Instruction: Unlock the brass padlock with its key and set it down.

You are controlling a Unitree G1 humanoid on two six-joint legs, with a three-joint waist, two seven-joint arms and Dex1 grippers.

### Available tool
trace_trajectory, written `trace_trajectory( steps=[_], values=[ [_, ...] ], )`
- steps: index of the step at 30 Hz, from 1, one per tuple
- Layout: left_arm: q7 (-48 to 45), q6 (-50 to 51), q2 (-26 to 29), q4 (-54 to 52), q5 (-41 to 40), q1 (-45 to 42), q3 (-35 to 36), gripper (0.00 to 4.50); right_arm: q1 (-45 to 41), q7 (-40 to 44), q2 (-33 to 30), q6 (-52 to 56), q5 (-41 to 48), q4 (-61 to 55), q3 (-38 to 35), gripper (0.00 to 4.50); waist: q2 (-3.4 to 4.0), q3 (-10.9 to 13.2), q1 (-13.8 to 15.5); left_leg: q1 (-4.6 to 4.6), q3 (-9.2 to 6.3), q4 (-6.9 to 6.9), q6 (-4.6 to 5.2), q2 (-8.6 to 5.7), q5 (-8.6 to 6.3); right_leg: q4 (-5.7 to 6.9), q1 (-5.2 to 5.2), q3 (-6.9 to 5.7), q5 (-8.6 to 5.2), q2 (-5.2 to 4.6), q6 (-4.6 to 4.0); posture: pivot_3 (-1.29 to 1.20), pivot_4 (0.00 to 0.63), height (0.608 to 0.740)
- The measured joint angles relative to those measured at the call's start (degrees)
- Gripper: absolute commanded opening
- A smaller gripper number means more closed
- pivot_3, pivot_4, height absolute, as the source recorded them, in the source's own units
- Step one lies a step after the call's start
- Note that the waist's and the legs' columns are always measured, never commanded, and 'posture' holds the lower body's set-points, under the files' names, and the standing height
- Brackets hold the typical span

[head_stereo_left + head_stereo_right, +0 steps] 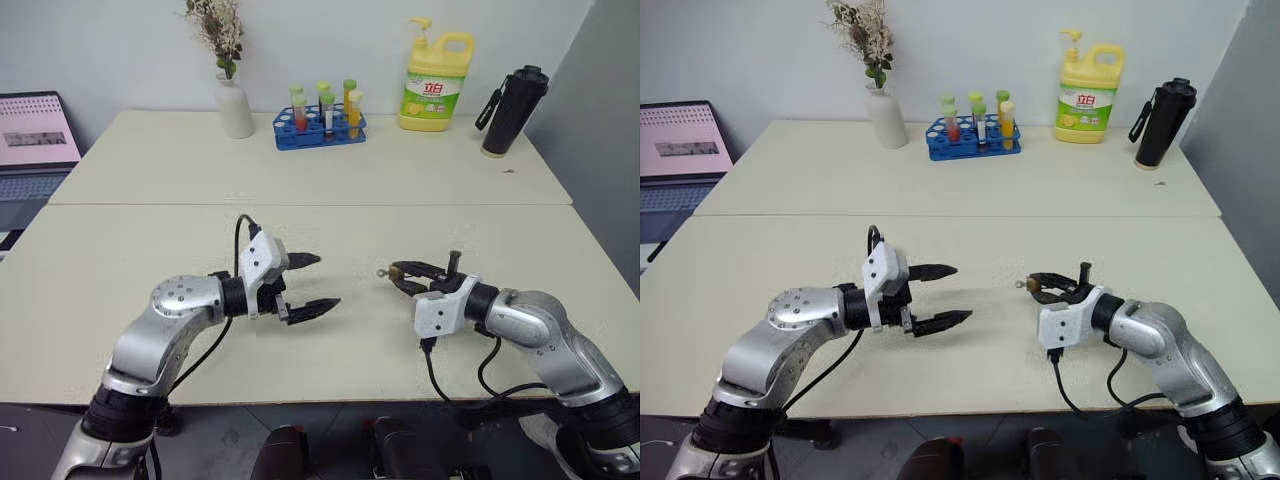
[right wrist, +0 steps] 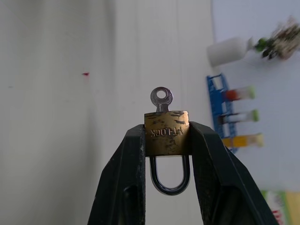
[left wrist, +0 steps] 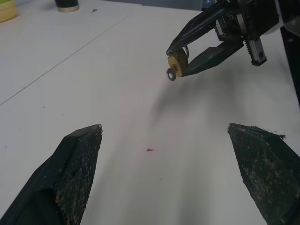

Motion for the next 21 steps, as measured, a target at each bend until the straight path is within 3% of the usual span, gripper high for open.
trace_trajectory(
  steps=[12,20,21],
  values=[
    [-1.04,5.44,-4.37,4.94,-2.61,-11.45,-2.79,4.50,-4.53,-4.18,4.24,-4.71,-1.86,1.46,0.22,0.93,-0.01,0.00,0.14,-0.03,-0.02,0.05,0.00,-0.04,0.00,-0.01,0.02,0.04,0.03,-0.02,-0.06,0.00,0.150,0.740],
    [-1.89,6.22,-6.08,8.57,-2.72,-13.92,-3.30,4.50,-5.74,-4.19,4.19,-6.96,-2.49,2.46,0.61,0.93,-0.01,0.00,0.10,-0.04,-0.02,0.05,0.00,-0.04,0.00,-0.01,0.01,0.05,0.06,-0.02,-0.11,0.00,0.150,0.740],
    [-2.24,6.50,-6.22,8.70,-2.79,-13.99,-3.30,4.31,-6.13,-4.19,4.20,-7.09,-2.49,2.62,0.61,0.93,-0.01,0.00,0.10,-0.04,-0.03,0.05,0.00,-0.03,0.00,-0.01,0.01,0.05,0.06,-0.02,-0.11,0.00,0.150,0.740]
  ],
)
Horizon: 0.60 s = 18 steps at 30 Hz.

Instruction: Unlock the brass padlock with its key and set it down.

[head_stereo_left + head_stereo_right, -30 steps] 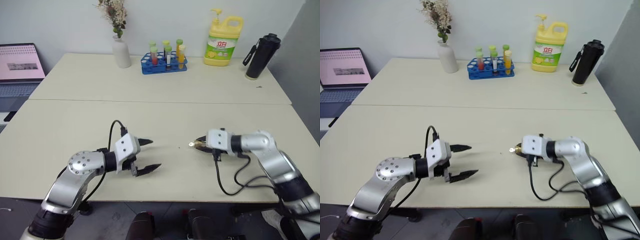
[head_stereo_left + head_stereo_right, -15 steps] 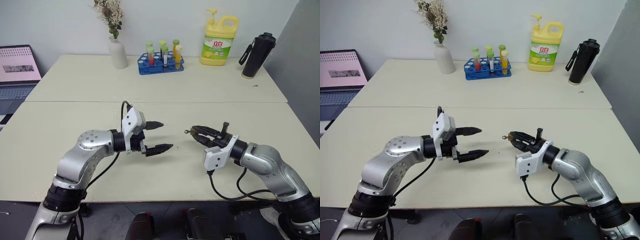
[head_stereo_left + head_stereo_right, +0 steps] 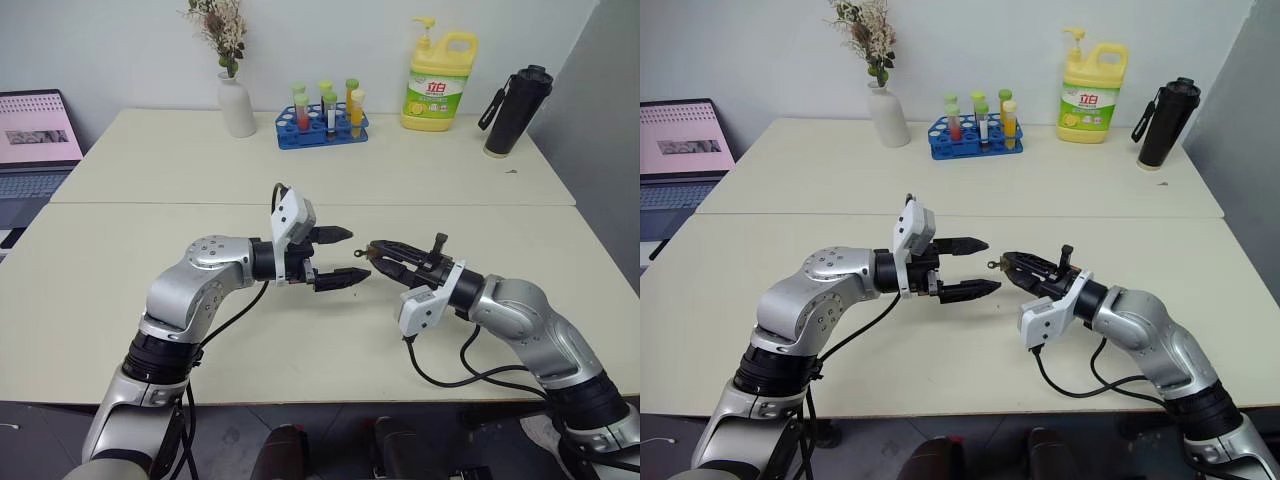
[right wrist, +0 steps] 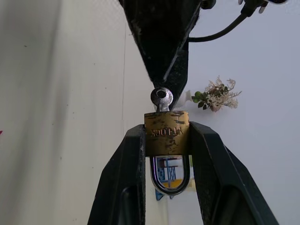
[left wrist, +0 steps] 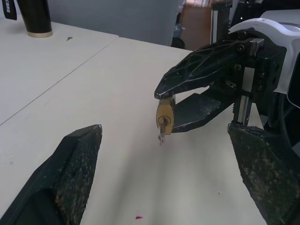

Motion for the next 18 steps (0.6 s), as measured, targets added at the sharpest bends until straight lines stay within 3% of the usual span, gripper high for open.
trace_trajectory(
  steps=[2,14,18],
  values=[
    [-0.06,0.77,-0.48,0.50,-0.14,-0.34,0.00,3.90,-0.49,0.00,0.03,-0.23,0.00,0.16,0.00,0.93,0.00,0.00,0.03,-0.01,-0.01,0.00,0.00,0.00,0.00,0.00,0.00,0.00,0.00,0.00,0.00,0.00,0.150,0.740],
    [-0.16,2.36,-1.48,2.61,-1.55,-1.11,0.74,0.12,-0.70,-0.14,0.58,-0.90,0.03,0.16,-0.10,0.93,0.00,0.00,0.03,0.00,0.00,0.01,0.00,0.00,0.00,0.00,0.00,0.01,0.01,-0.01,-0.02,0.00,0.150,0.740],
    [-0.09,2.52,-1.51,2.93,-1.65,-1.11,0.73,0.00,-1.05,-0.70,0.58,-0.96,0.12,0.13,-0.41,0.93,0.00,0.00,0.02,0.00,-0.02,0.01,0.00,0.00,0.00,0.01,0.00,0.02,0.01,-0.01,-0.02,0.00,0.150,0.740]
  ],
)
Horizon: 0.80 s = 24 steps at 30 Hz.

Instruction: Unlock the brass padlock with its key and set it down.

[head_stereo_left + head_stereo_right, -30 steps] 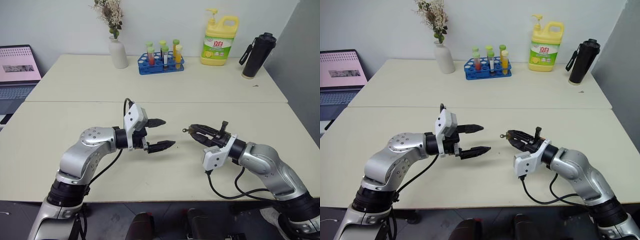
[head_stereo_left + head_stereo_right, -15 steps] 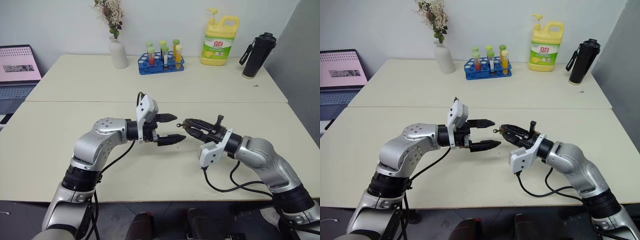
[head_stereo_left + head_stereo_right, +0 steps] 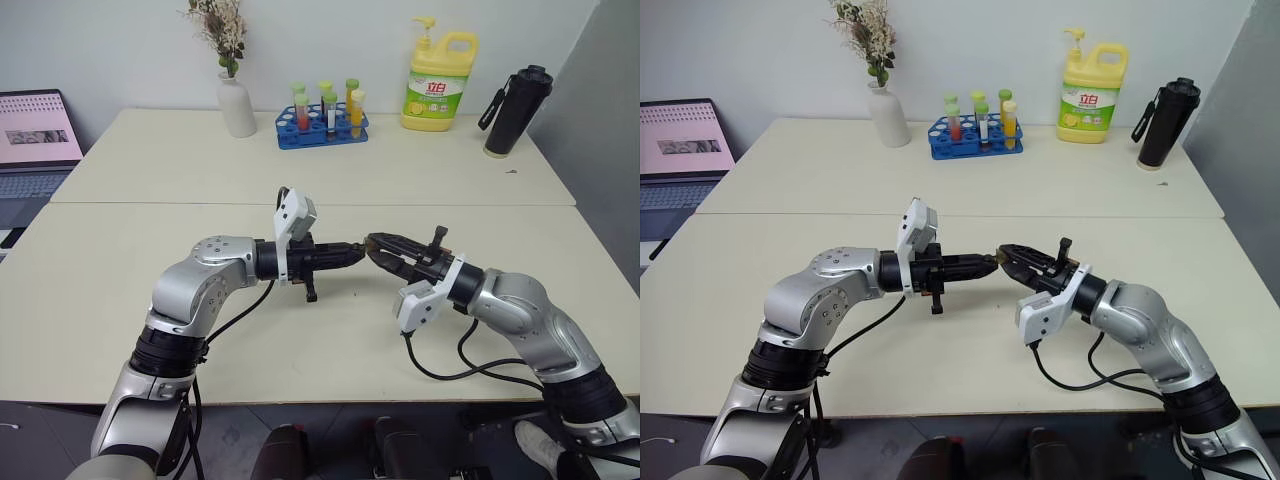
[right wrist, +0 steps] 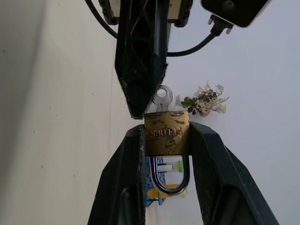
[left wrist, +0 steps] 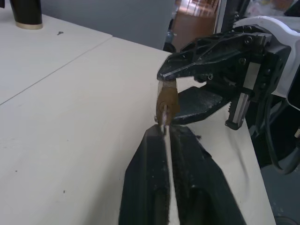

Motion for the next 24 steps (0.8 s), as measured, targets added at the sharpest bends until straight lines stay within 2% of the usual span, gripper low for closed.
trace_trajectory(
  steps=[10,13,18,24],
  values=[
    [-0.07,0.53,0.01,0.07,-0.29,0.00,0.15,0.00,0.00,0.41,-0.11,0.02,0.94,0.34,0.00,0.93,0.00,0.00,0.00,0.00,0.01,0.00,0.00,0.00,0.00,0.00,0.00,0.02,0.01,0.00,-0.02,0.00,0.150,0.740],
    [-1.02,1.11,0.67,-0.11,-1.02,0.05,0.49,0.60,0.02,0.98,-0.06,0.30,1.21,0.56,0.03,0.93,0.00,0.00,-0.02,0.00,0.01,0.00,0.00,0.01,0.00,0.00,0.00,0.01,0.01,0.00,-0.02,0.00,0.150,0.740],
    [-1.51,-0.61,2.48,-0.59,-0.52,1.14,0.57,2.14,0.30,1.43,0.01,1.68,1.73,1.55,0.02,0.93,0.00,0.00,0.01,0.00,0.01,0.00,0.00,0.00,0.00,0.00,0.00,0.02,0.01,-0.01,-0.02,0.00,0.150,0.740],
    [-1.85,2.00,2.63,-0.71,-3.83,1.14,2.80,2.18,0.25,2.04,-0.47,1.36,1.73,1.83,0.03,0.93,0.00,0.00,0.01,0.00,0.01,0.00,0.00,0.00,0.00,0.00,0.00,0.01,0.00,-0.01,0.00,0.00,0.150,0.740]
  ],
)
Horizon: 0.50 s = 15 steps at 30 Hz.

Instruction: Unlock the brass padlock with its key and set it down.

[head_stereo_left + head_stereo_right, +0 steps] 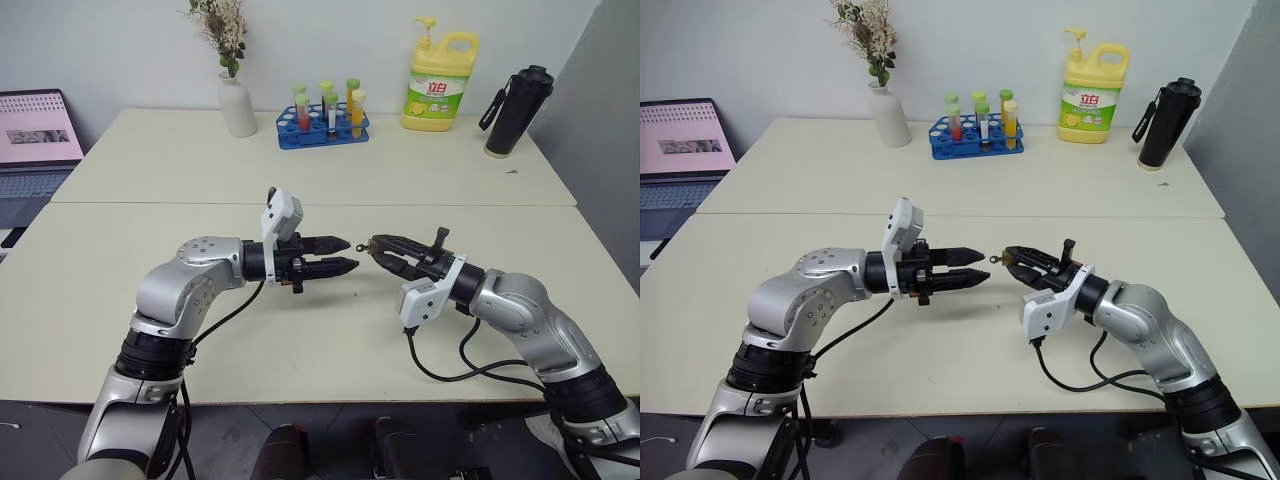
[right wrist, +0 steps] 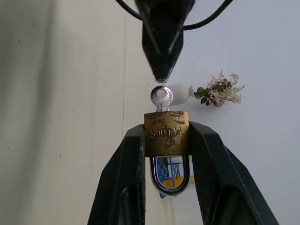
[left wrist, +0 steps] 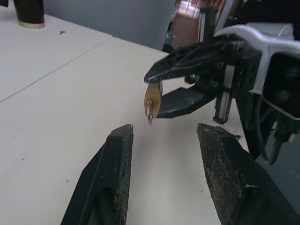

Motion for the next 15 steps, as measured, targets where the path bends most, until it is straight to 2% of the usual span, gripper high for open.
trace_trajectory(
  steps=[15],
  values=[
    [1.98,1.19,-1.68,0.56,0.09,-0.78,-0.59,2.18,-0.80,-0.03,0.10,-2.85,-0.02,0.46,0.92,0.93,0.00,0.00,-0.01,0.00,-0.01,0.00,0.00,0.00,0.00,0.00,0.00,0.01,0.02,0.00,-0.03,0.00,0.150,0.740]
  ],
)
